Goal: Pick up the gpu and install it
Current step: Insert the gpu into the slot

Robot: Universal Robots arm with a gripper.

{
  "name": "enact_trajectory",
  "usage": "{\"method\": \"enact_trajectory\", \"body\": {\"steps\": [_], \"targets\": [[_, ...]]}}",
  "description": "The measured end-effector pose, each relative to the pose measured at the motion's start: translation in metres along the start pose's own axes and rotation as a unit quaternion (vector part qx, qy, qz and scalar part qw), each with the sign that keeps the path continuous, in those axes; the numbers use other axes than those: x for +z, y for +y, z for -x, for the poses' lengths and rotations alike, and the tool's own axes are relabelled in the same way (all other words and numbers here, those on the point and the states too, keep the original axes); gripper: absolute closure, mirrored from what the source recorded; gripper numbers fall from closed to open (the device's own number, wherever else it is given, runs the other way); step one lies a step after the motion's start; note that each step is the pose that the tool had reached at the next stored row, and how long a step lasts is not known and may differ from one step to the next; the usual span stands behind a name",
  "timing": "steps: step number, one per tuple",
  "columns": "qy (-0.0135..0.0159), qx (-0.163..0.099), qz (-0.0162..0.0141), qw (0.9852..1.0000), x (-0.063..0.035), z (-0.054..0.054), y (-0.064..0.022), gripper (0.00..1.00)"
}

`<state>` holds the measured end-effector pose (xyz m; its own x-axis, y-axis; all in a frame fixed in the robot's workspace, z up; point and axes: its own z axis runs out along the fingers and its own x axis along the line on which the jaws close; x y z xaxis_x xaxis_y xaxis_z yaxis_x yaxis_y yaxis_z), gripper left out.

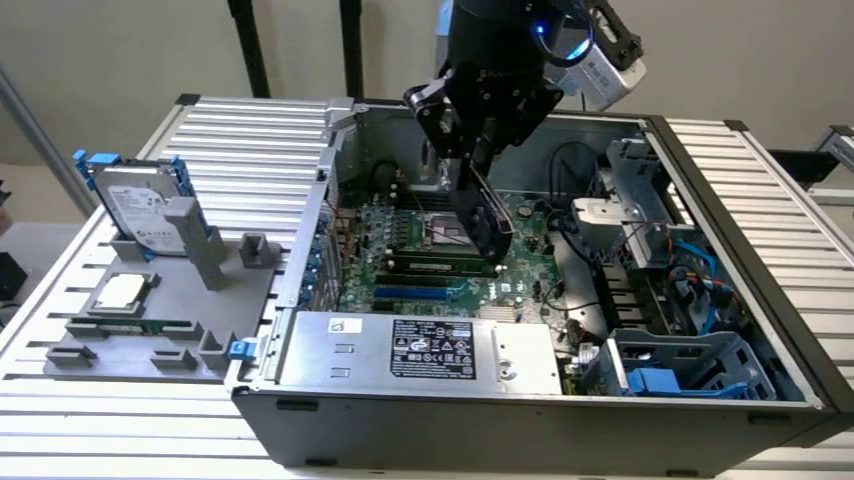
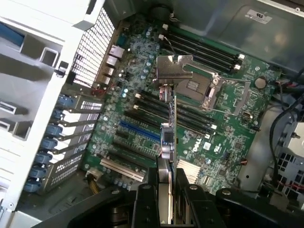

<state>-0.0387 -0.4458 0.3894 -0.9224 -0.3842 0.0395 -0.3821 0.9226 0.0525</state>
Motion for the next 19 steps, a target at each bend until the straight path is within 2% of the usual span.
{"method": "enact_trajectory", "body": {"steps": [5,10,14,19], "targets": [[0.0005,-0.045,-0.0025,0.9990,0.0020,0.0001,-0.0001,1.00],[0.0011,-0.090,-0.0051,0.9959,0.0040,0.0002,-0.0002,1.00],[0.0014,-0.127,-0.0071,0.9919,0.0057,0.0002,-0.0003,1.00],[0.0018,-0.171,-0.0097,0.9852,0.0077,0.0003,-0.0004,1.00]]}}
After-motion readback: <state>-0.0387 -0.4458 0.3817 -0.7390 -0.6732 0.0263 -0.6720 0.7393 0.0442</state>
